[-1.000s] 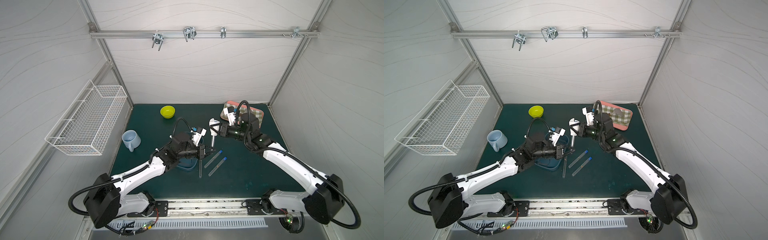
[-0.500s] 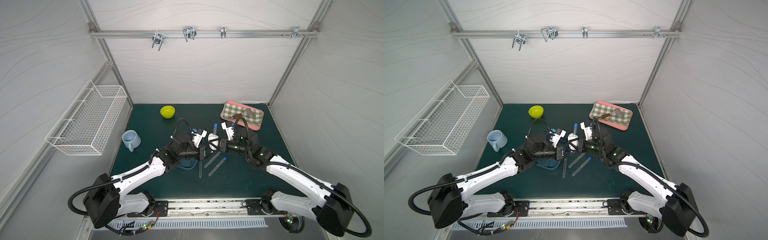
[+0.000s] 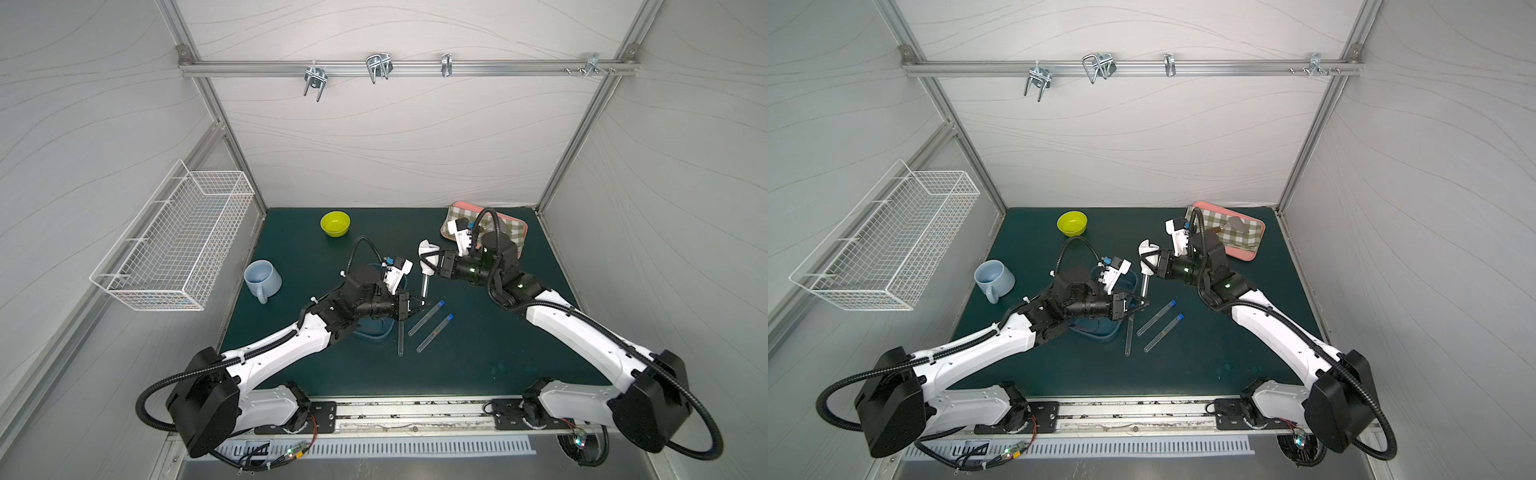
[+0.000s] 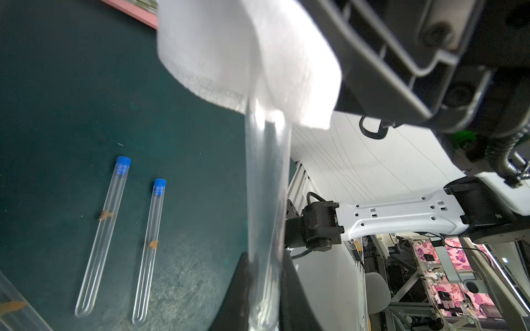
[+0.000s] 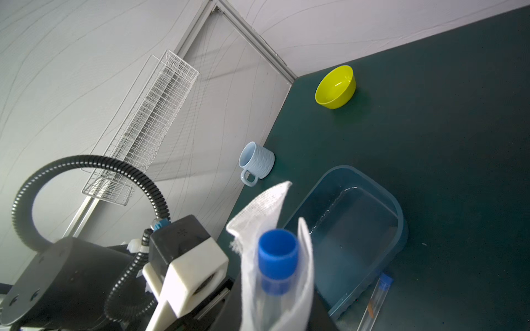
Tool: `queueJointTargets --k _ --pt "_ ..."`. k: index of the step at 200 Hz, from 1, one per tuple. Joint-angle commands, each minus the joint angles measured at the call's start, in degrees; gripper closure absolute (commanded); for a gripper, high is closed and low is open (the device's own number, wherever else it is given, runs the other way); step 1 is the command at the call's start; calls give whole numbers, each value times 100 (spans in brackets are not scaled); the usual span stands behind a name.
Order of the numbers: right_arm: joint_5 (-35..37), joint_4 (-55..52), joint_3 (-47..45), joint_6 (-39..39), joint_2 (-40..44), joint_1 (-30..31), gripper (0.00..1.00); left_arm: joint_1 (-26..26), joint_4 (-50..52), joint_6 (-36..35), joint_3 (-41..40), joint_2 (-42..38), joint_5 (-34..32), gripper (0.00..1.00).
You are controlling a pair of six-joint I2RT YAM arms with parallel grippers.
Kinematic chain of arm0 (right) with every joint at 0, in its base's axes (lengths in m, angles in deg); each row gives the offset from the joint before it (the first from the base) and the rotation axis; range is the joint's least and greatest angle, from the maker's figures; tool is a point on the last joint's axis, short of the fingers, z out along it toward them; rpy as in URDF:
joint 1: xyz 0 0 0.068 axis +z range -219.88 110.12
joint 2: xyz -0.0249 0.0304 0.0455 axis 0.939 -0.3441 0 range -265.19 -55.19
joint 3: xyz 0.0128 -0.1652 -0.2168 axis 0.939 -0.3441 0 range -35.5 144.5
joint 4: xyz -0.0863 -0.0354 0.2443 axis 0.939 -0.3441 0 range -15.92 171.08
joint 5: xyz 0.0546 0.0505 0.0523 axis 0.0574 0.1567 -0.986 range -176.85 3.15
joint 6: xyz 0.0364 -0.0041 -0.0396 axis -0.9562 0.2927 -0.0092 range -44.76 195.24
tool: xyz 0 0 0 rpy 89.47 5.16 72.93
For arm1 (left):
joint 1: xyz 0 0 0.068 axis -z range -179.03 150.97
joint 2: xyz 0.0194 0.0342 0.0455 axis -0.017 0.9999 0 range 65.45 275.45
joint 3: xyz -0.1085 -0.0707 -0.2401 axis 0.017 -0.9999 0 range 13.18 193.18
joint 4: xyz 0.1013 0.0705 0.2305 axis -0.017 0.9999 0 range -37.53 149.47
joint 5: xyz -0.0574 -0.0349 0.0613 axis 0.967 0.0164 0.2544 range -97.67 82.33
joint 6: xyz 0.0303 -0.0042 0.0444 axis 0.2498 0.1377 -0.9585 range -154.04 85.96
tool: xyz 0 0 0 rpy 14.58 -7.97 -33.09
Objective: Wipe the exteriors of test tubes
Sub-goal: Wipe the dirt from the test tube.
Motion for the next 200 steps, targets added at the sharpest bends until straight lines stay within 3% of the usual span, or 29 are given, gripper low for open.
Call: queueJointTargets --k 1,34,110,142,177,200 --pt "230 48 -510 -235 178 382 78 -5 -354 -67 244 -164 13 93" --pt "416 219 -841 -420 282 544 78 -7 -371 -62 262 -112 28 93" --pt "-102 -165 312 211 -295 -128 78 1 -387 -47 205 -173 11 93" --pt "-133 121 -226 -179 -81 -11 78 -2 -389 -46 200 -181 -14 93" --pt "438 131 -854 -421 384 511 78 -5 -403 -36 181 -148 -28 93" --pt "508 159 -915 -415 347 496 78 -7 -455 -5 182 -114 3 93"
